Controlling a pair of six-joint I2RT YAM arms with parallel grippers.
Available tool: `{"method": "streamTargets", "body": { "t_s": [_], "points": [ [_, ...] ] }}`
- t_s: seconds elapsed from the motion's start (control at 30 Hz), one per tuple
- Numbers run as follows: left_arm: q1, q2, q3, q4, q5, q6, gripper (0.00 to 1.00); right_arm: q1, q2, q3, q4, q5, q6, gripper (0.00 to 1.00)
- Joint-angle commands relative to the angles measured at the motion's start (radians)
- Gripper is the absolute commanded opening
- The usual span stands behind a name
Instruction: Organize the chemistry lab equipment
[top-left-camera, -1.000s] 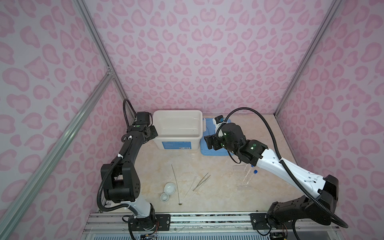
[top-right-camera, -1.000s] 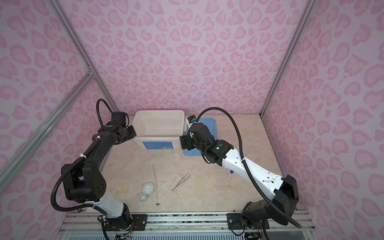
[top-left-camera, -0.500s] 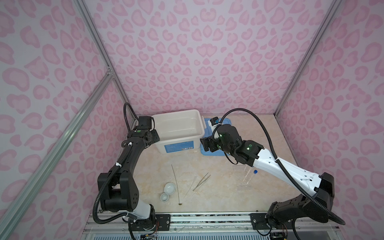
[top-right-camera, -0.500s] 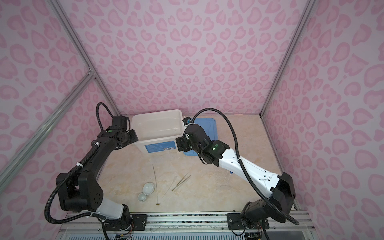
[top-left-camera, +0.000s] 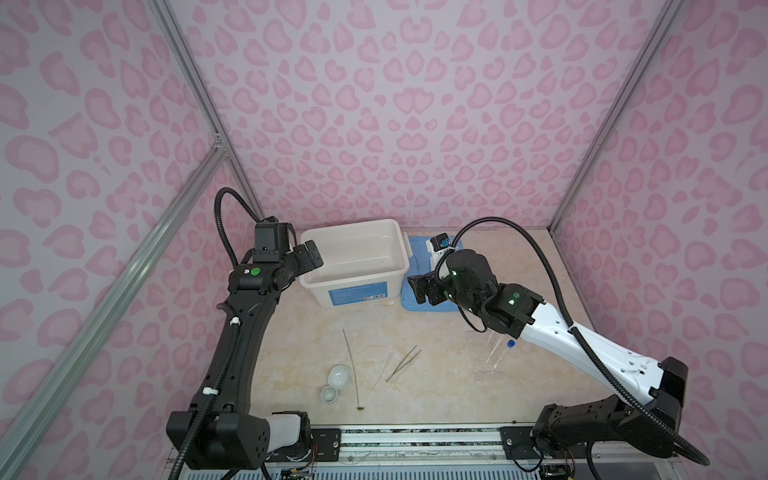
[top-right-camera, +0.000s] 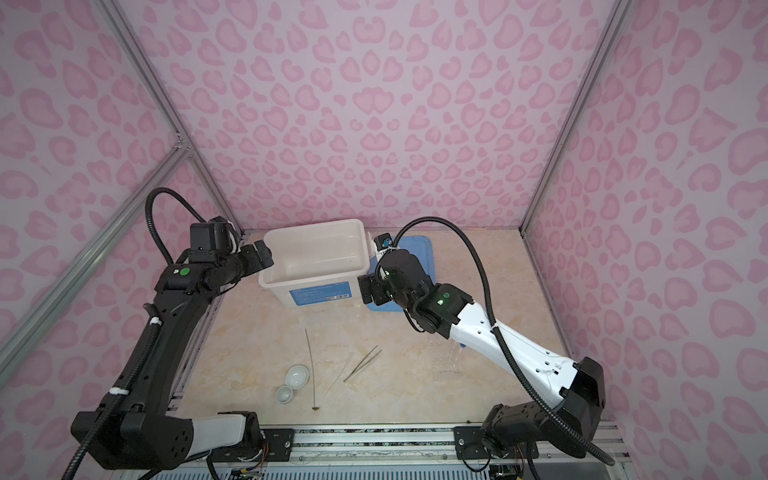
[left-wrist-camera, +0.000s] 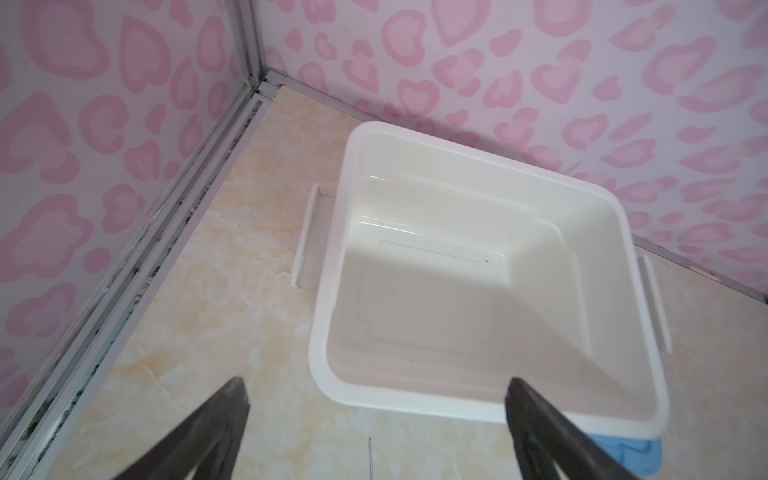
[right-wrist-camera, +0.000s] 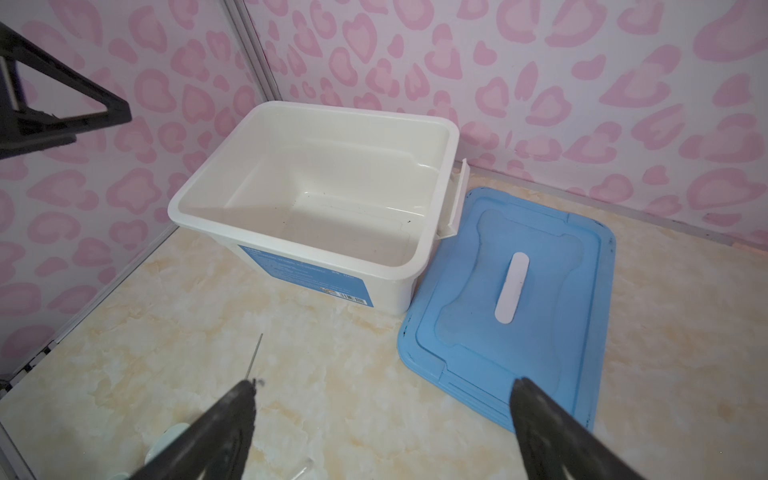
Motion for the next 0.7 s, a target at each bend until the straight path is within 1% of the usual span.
{"method": "streamTargets", "body": {
  "t_s": [0.0,0.03,0.1,0.2,0.3,0.37,0.43,0.5,0.6,0.67],
  "points": [
    [-0.053,-0.05,0.033,-0.129,0.086,0.056,0.98,0.0,-0.027,-0.048,-0.013,-0.021,-0.038,0.96],
    [-0.074,-0.065,0.037,-0.153,0.099,0.059,1.0,0.001,-0.038,-0.06,-0.017,-0.024,-0.045,0.96],
    [-0.11,-0.086,0.035,-0.204,0.117,0.063,0.99,0.001,-0.057,-0.085,-0.022,-0.026,-0.05,0.96],
    [-0.187,-0.119,0.002,-0.281,0.051,0.051,0.97,0.001,-0.087,-0.12,-0.028,-0.04,-0.045,0.96],
    [-0.224,-0.171,-0.102,-0.317,0.057,0.016,0.95,0.014,-0.108,-0.156,-0.02,-0.059,-0.048,0.96],
    [-0.243,-0.213,-0.185,-0.325,0.071,-0.019,0.95,0.035,-0.11,-0.172,-0.018,-0.077,-0.061,0.97],
    [-0.266,-0.245,-0.267,-0.323,0.079,-0.058,0.95,0.07,-0.102,-0.182,-0.019,-0.069,-0.074,0.98],
    [-0.297,-0.267,-0.341,-0.318,0.069,-0.097,0.96,0.101,-0.089,-0.195,-0.013,-0.066,-0.081,0.98],
    [-0.337,-0.278,-0.432,-0.304,0.045,-0.152,0.99,0.14,-0.063,-0.213,-0.003,-0.067,-0.074,0.98],
    [-0.363,-0.278,-0.479,-0.29,0.024,-0.187,0.98,0.16,-0.045,-0.226,0.009,-0.067,-0.068,0.98]
  ]
}}
